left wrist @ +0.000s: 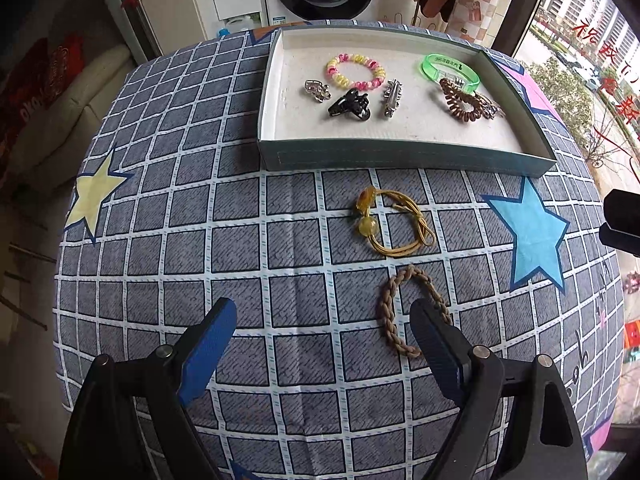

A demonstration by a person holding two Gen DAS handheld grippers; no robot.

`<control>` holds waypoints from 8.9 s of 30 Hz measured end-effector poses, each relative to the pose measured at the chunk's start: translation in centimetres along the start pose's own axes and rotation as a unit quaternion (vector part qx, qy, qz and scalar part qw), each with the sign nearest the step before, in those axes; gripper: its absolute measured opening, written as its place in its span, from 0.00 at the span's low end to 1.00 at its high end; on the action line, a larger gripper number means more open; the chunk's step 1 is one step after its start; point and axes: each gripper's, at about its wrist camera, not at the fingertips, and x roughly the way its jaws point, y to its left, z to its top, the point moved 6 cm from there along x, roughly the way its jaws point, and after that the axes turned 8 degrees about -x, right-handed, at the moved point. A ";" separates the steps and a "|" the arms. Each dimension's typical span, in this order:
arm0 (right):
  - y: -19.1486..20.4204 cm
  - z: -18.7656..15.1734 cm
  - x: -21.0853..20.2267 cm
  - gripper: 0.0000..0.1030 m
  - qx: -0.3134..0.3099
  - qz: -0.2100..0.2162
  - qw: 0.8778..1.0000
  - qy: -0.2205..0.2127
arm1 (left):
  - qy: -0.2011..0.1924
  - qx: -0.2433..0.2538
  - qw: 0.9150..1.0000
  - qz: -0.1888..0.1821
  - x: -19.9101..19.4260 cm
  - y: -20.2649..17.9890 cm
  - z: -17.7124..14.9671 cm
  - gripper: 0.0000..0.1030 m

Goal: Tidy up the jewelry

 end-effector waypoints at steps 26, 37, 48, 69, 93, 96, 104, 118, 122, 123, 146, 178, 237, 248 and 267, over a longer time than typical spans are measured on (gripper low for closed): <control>-0.3 -2.4 4.3 1.00 -0.015 -0.038 0.998 0.053 | 0.013 0.034 0.999 0.000 3.3 -2.8 -0.6 0.76; 2.3 0.5 7.3 1.00 -0.072 -0.046 0.995 0.053 | 0.000 0.054 0.998 -0.016 2.7 -4.3 -1.2 0.32; 5.3 2.1 10.1 0.92 -0.126 -0.027 0.990 0.058 | 0.001 0.017 0.999 -0.039 1.4 -2.4 -3.0 0.18; 8.1 2.6 12.6 0.14 -0.212 -0.105 0.970 0.054 | 0.004 0.000 0.999 -0.051 0.5 -1.7 -4.9 0.18; 2.2 0.0 3.6 0.14 -0.052 -0.014 0.998 0.019 | -0.025 -0.015 0.996 -0.080 -3.2 -0.6 0.3 0.18; 2.1 0.3 2.6 0.14 -0.050 -0.013 0.999 0.011 | -0.031 -0.012 0.996 -0.083 -3.6 -1.0 1.3 0.18; 1.1 2.4 0.5 0.14 -0.042 -0.017 0.999 -0.011 | -0.051 -0.002 0.995 -0.087 -4.1 -2.1 4.2 0.18; -0.2 8.1 0.6 0.14 -0.043 -0.024 0.998 -0.032 | -0.080 -0.007 0.993 -0.086 -3.0 -3.5 11.2 0.18; -0.5 9.5 1.5 0.14 -0.048 -0.028 0.998 -0.028 | -0.075 -0.005 0.994 -0.080 -1.6 -3.8 12.4 0.18; -0.5 9.8 1.8 0.14 -0.048 -0.029 0.998 -0.026 | -0.072 -0.004 0.994 -0.078 -1.2 -3.9 12.5 0.18; -3.9 10.8 8.6 0.14 -0.038 -0.058 0.997 0.029 | -0.025 -0.003 0.999 -0.040 5.7 -4.5 13.7 0.18; -3.0 10.7 5.3 0.48 -0.029 -0.032 0.999 -0.017 | -0.053 0.018 0.998 0.010 3.8 -4.9 13.7 0.18; 4.0 -4.8 -3.1 0.81 -0.046 -0.138 0.989 -0.025 | -0.077 -0.017 0.997 0.022 -11.1 3.3 -2.6 1.00; 7.6 -8.0 -8.2 0.81 -0.055 -0.156 0.985 -0.048 | -0.115 -0.007 0.993 0.011 -17.5 4.3 -4.5 1.00; 11.2 -10.1 -19.0 0.81 -0.112 -0.189 0.967 -0.129 | -0.175 -0.042 0.984 0.001 -25.9 3.2 -6.9 1.00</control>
